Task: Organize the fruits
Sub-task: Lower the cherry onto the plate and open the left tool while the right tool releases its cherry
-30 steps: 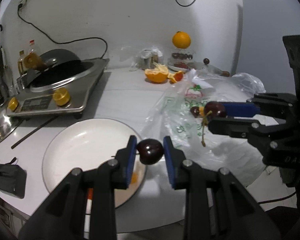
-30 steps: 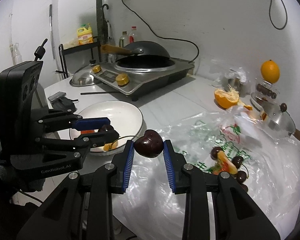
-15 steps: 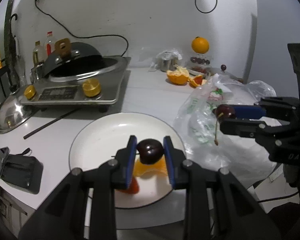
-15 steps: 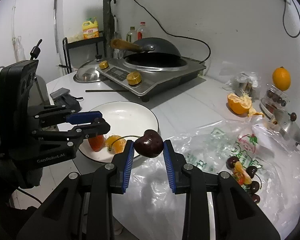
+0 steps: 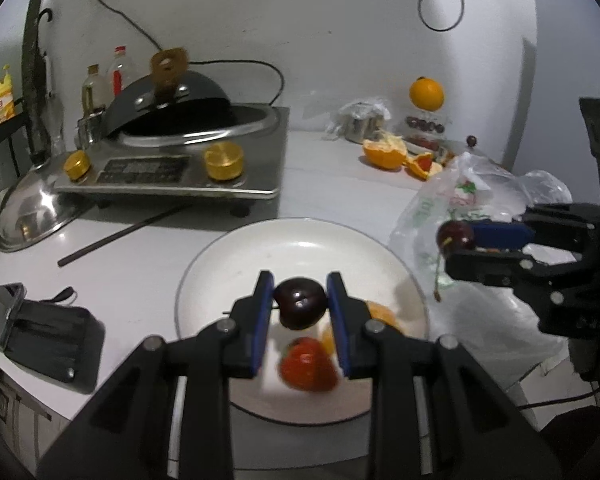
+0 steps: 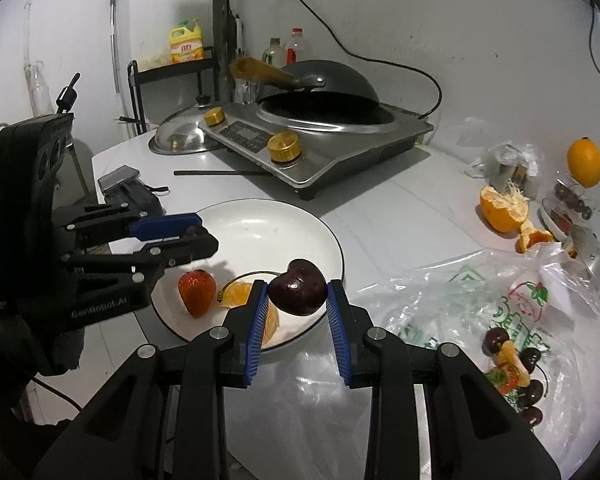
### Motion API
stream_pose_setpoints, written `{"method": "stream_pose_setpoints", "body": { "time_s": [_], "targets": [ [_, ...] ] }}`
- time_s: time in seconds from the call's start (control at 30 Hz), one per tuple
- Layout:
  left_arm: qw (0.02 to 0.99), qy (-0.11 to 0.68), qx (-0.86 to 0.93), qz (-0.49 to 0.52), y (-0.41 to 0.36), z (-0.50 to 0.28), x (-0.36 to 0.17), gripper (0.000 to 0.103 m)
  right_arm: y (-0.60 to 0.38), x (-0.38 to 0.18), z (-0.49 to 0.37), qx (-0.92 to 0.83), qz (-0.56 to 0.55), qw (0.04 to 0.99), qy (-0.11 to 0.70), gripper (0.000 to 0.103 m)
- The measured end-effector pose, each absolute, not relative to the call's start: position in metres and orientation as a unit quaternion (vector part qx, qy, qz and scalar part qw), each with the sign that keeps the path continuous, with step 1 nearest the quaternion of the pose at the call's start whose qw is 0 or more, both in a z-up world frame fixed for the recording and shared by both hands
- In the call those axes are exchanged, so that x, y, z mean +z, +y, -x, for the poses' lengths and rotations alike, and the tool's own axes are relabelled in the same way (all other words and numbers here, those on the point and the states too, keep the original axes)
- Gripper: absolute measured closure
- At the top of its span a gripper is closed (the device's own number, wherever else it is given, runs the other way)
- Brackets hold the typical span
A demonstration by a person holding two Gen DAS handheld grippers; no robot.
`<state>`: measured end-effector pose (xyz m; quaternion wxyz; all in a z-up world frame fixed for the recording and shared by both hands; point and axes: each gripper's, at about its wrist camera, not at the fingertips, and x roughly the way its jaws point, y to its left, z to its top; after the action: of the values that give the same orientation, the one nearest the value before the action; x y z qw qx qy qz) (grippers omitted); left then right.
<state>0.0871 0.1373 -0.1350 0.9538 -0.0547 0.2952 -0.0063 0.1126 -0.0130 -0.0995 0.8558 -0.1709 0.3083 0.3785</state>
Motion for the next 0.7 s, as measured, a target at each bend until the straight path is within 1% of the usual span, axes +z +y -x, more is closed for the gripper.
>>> {"method": "stream_pose_setpoints", "body": {
  "time_s": [0.23,0.7],
  "targets": [
    [0.949,0.308,0.009,0.061,0.159,-0.094,-0.147,0.075,0.001,-0.109,-0.124,0.381,0.173,0.85,0.321,0.071],
    [0.936,0.347,0.004,0.063,0.173,-0.105,-0.165,0.074,0.035,-0.122,-0.136,0.404,0.178,0.833,0.334,0.071]
  ]
}}
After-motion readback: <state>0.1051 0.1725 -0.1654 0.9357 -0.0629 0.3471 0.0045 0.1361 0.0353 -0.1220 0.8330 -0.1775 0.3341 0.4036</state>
